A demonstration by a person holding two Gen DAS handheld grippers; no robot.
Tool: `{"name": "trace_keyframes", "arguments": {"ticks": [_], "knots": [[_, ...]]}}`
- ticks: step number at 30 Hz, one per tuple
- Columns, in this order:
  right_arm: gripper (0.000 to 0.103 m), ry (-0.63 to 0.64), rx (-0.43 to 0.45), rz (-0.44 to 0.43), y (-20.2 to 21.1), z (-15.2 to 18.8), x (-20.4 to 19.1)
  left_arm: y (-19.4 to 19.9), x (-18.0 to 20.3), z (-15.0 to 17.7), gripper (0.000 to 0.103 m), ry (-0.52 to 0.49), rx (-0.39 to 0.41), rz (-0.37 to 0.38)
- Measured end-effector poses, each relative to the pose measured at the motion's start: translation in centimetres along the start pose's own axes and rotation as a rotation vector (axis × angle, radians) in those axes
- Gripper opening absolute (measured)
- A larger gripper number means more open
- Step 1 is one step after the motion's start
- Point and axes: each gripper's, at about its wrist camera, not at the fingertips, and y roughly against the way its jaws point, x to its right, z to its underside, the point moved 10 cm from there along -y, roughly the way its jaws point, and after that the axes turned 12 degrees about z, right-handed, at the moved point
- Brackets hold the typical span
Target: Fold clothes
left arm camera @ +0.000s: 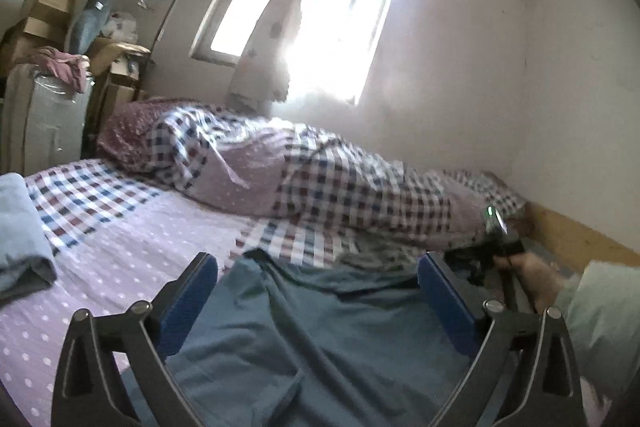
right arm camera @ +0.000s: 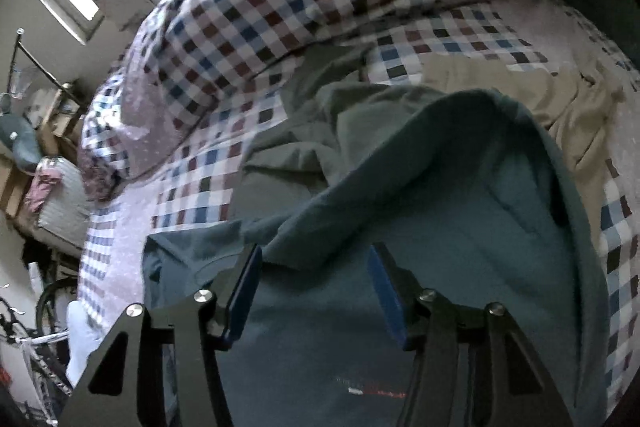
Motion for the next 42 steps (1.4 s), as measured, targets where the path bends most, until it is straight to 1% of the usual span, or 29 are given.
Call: {"name": "trace_keyframes", "arguments": {"ticks": [4, 5, 6, 7, 8, 9, 11, 14, 16, 17, 18, 19, 21, 22, 24, 25, 27, 28, 30, 32, 33, 34, 35, 36, 38, 39, 40, 41, 42], "knots": [[0.058, 0.0, 0.01, 0.065, -1.2, -0.9, -0.3, -1.5, -0.5, 1.8, 0.102, 0.024, -0.039, 0.002], [0.054, 0.0, 0.007, 0.083, -1.6, -1.1, -0.4, -1.8, -0.5, 2.1, 0.102, 0.028, -0.047, 0.003], [0.043, 0.0, 0.004, 0.1, -2.0, -1.4, -0.5, -2.1, -0.4, 2.4, 0.102, 0.026, -0.053, 0.006], [0.035, 0.0, 0.001, 0.118, -2.4, -1.7, -0.6, -2.3, -0.2, 2.5, 0.102, 0.021, -0.058, 0.01], [0.015, 0.0, -0.003, 0.135, -2.8, -1.9, -0.7, -2.4, -0.1, 2.6, 0.102, 0.013, -0.059, 0.011], [0.007, 0.0, -0.006, 0.153, -3.1, -2.2, -0.7, -2.5, 0.1, 2.6, 0.102, 0.003, -0.059, 0.011], [0.007, -0.003, -0.003, 0.177, -3.6, -3.0, -1.0, -2.7, 0.2, 2.6, 0.102, -0.004, -0.065, 0.021], [0.008, -0.035, 0.074, 0.14, -2.1, -6.3, -1.6, -3.0, 0.1, 2.7, 0.102, 0.01, -0.065, 0.035], [0.014, -0.055, 0.122, 0.116, -0.9, -8.3, -1.9, -3.3, 0.0, 2.6, 0.102, 0.019, -0.064, 0.036], [0.026, -0.054, 0.132, 0.11, -0.5, -8.9, -2.0, -3.4, -0.1, 2.6, 0.102, 0.023, -0.064, 0.036], [0.041, -0.04, 0.125, 0.113, -0.2, -9.0, -2.2, -3.6, -0.3, 2.6, 0.102, 0.033, -0.066, 0.035], [0.047, 0.005, 0.13, 0.126, 0.1, -8.8, -2.6, -3.9, -0.5, 2.6, 0.102, 0.046, -0.069, 0.033], [0.061, 0.164, 0.168, 0.179, 1.1, -7.9, -4.1, -4.3, -0.9, 2.7, 0.102, 0.07, -0.076, 0.033], [0.061, 0.244, 0.187, 0.205, 1.6, -7.5, -4.8, -4.4, -1.0, 2.8, 0.102, 0.081, -0.08, 0.037], [0.061, 0.432, 0.229, 0.232, 2.1, -5.8, -7.1, -4.7, -1.1, 3.1, 0.102, 0.099, -0.089, 0.044], [0.061, 0.519, 0.24, 0.224, 2.0, -4.6, -8.5, -4.8, -1.1, 3.2, 0.102, 0.104, -0.093, 0.046], [0.061, 0.71, 0.231, 0.174, 0.8, -1.3, -12.0, -5.1, -1.0, 3.5, 0.102, 0.115, -0.101, 0.049], [0.06, 0.784, 0.232, 0.177, 0.1, 0.1, -13.2, -5.3, -1.0, 3.6, 0.102, 0.121, -0.106, 0.051], [0.059, 0.908, 0.223, 0.189, -1.8, 2.5, -15.1, -5.4, -1.0, 3.8, 0.102, 0.128, -0.11, 0.054], [0.058, 1.022, 0.195, 0.214, -4.4, 5.1, -16.7, -5.5, -1.0, 4.0, 0.102, 0.134, -0.113, 0.056], [0.054, 1.061, 0.181, 0.226, -5.6, 5.9, -17.1, -5.6, -1.0, 4.0, 0.102, 0.134, -0.115, 0.056], [0.052, 1.085, 0.172, 0.238, -6.6, 6.4, -17.2, -5.7, -0.9, 4.0, 0.102, 0.132, -0.117, 0.057], [0.044, 1.11, 0.162, 0.25, -7.5, 6.8, -17.3, -5.7, -0.9, 4.0, 0.102, 0.13, -0.118, 0.056], [0.025, 1.127, 0.157, 0.271, -8.5, 6.9, -17.3, -5.8, -1.0, 4.0, 0.102, 0.129, -0.12, 0.056], [0.007, 1.139, 0.175, 0.343, -10.1, 5.7, -17.0, -5.8, -1.1, 4.0, 0.102, 0.127, -0.121, 0.055], [0.007, 1.138, 0.208, 0.391, -10.5, 4.5, -16.9, -5.8, -1.2, 3.9, 0.102, 0.126, -0.12, 0.053], [0.007, 1.131, 0.26, 0.452, -10.6, 3.0, -16.9, -5.8, -1.3, 3.9, 0.102, 0.125, -0.118, 0.051], [0.007, 1.106, 0.342, 0.528, -9.9, 1.1, -17.1, -5.8, -1.3, 3.8, 0.102, 0.126, -0.117, 0.05], [0.01, 1.049, 0.439, 0.585, -8.4, -0.9, -17.2, -5.9, -1.5, 3.8, 0.102, 0.131, -0.118, 0.047]]}}
